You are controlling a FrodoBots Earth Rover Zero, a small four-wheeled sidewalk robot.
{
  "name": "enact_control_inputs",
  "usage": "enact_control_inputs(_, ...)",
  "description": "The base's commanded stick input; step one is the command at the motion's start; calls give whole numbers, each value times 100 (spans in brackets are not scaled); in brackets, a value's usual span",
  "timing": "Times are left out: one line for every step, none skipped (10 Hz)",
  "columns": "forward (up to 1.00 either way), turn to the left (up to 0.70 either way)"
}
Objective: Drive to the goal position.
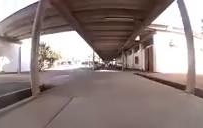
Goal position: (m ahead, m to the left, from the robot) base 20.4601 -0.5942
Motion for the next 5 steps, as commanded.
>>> enact_control_inputs(50,0)
enact_control_inputs(50,0)
enact_control_inputs(50,0)
enact_control_inputs(50,0)
enact_control_inputs(50,0)
